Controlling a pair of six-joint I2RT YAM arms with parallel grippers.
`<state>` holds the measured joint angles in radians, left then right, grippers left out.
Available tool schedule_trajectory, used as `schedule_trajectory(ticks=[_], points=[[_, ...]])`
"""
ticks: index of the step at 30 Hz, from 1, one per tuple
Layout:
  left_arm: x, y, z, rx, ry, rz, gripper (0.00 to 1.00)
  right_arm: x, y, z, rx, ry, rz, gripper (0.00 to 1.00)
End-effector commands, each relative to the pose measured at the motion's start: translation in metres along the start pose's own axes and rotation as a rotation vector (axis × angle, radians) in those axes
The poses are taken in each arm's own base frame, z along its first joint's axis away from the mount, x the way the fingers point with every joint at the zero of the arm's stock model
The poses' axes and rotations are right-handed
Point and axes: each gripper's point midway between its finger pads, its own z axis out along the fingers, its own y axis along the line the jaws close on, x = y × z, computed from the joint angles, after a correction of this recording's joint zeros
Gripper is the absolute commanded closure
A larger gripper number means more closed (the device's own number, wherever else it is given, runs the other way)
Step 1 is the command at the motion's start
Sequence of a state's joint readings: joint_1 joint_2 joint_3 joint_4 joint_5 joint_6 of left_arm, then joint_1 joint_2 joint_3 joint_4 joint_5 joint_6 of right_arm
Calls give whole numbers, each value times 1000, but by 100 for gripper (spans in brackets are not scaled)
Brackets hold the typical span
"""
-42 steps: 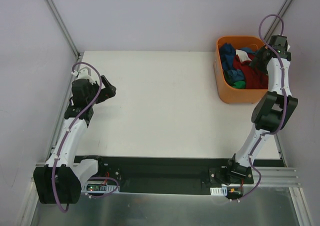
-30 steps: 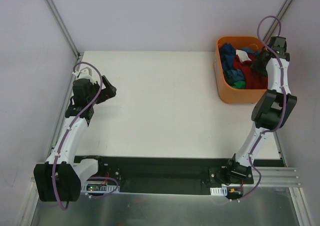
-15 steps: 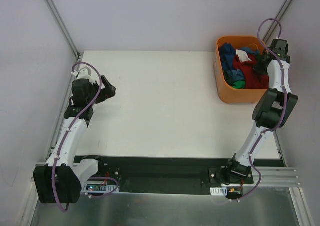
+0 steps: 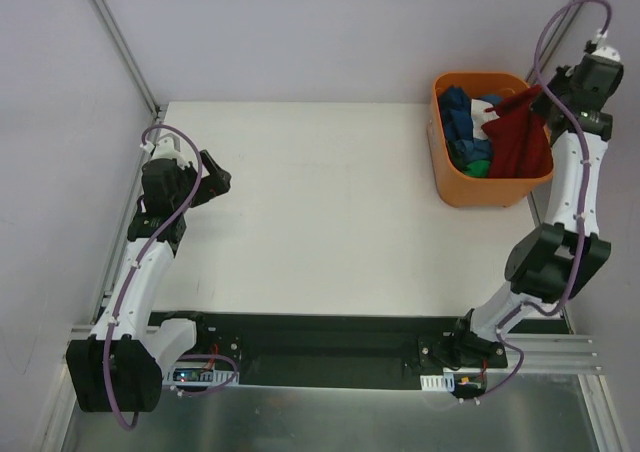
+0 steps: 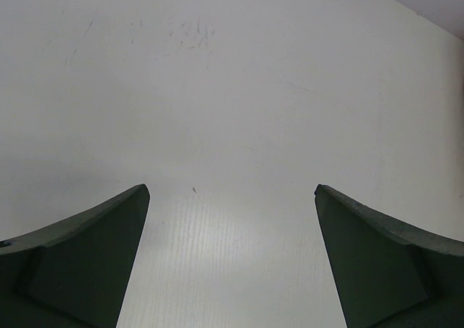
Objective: Fold and stack the t-shirts
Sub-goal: Move the tshirt to the center of the board
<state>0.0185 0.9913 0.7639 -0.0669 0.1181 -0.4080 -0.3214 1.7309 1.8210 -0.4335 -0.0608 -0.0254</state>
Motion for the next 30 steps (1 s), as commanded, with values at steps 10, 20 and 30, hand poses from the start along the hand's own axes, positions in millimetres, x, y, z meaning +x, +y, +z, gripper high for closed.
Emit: schedule_trajectory(ticks=[10,20,30], points=[[-9,-9,-8,29,-31,15,1,-233,152,-268,-595,-832,68,99],[-12,-12,-12,42,-47,16,1,-274,221,-406,-943,-1154,146,99],[-10,-14,-11,51,-38,12,1,-228,316,-431,-1304,-1020,223,99]])
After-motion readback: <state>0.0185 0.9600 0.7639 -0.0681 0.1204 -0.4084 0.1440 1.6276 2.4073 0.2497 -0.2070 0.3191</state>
